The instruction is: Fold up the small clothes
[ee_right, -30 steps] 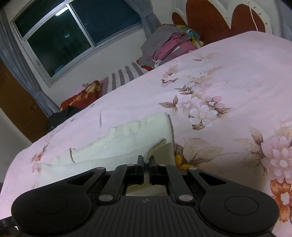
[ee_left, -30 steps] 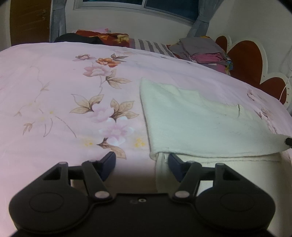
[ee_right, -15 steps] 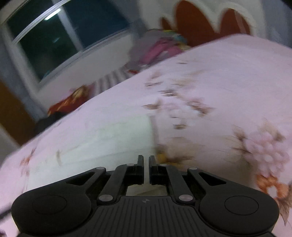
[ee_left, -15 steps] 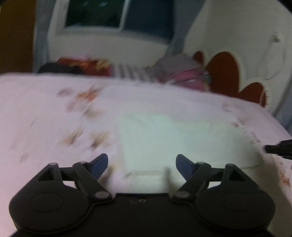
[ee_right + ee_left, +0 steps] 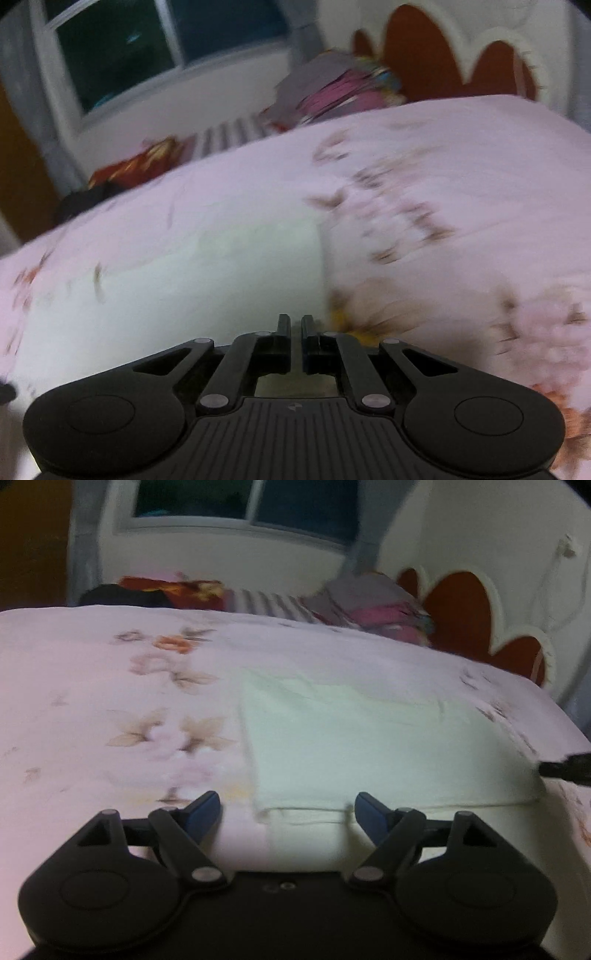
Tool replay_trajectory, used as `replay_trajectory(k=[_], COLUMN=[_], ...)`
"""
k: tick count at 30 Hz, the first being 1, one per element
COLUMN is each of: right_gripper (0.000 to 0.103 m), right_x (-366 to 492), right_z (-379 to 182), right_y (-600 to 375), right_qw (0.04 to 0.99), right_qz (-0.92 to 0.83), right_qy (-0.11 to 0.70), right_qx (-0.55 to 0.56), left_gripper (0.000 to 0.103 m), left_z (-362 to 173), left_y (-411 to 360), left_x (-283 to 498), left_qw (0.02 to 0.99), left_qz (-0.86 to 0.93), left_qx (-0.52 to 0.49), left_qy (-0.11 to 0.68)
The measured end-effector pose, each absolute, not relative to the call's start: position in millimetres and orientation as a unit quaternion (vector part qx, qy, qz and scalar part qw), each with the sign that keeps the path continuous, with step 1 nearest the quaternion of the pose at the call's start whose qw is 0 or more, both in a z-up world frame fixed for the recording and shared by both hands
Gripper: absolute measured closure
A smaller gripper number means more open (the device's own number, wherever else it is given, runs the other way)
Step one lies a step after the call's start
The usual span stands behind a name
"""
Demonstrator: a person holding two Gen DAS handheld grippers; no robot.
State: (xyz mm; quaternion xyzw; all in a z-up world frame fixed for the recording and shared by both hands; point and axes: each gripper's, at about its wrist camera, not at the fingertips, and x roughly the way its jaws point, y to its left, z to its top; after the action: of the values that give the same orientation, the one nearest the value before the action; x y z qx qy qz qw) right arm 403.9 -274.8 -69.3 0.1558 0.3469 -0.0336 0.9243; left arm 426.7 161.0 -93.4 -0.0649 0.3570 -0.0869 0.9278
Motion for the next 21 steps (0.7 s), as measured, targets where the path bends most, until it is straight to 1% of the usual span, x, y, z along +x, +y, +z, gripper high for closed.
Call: replay_trajectory(k=[2,9,12,15,16,17,18,19,21], right_gripper=[0.098,0.098,0.098,0.098,0.092,0.077,0.037,0.027,0.027], right_x=[402,397,390,384,382,379,378,374,371], right_z=[-71,-74,-76,-76,-76,-74,-72,-70,-65], right_y=[-289,-297,-308,-313,-314,-314,-315,-316,-317], right_qw=[0.917,0.917,0.911,0.911,0.913,0.916,0.917,0.921,0.924], right_qz=[-0.032,-0.044,-0.037,-0.047,-0.050,-0.050,-0.048,-0.047,-0.047], right_qy=[0.350,0.345,0.341,0.334,0.329,0.321,0.314,0.299,0.289], right_qx=[0.186,0.197,0.231,0.237,0.237,0.238,0.242,0.245,0.245], left_gripper=[0.024,0.024,0.024,0.024,0.024,0.024,0.024,0.024,0.024], left_z=[-96,-104,-106,-109,-109,-110,-109,-109,-109], left_y=[166,166,165,164,163,163,163,163,162], left_x=[427,422,418,418,418,417,417,418,417], left_qw=[0.927,0.921,0.922,0.922,0.922,0.922,0.922,0.922,0.922], left_qz=[-0.074,-0.068,-0.066,-0.066,-0.066,-0.065,-0.065,-0.064,-0.062], left_qx=[-0.070,-0.075,-0.074,-0.069,-0.067,-0.066,-0.066,-0.067,-0.070], left_qy=[0.360,0.376,0.375,0.376,0.376,0.375,0.376,0.376,0.376])
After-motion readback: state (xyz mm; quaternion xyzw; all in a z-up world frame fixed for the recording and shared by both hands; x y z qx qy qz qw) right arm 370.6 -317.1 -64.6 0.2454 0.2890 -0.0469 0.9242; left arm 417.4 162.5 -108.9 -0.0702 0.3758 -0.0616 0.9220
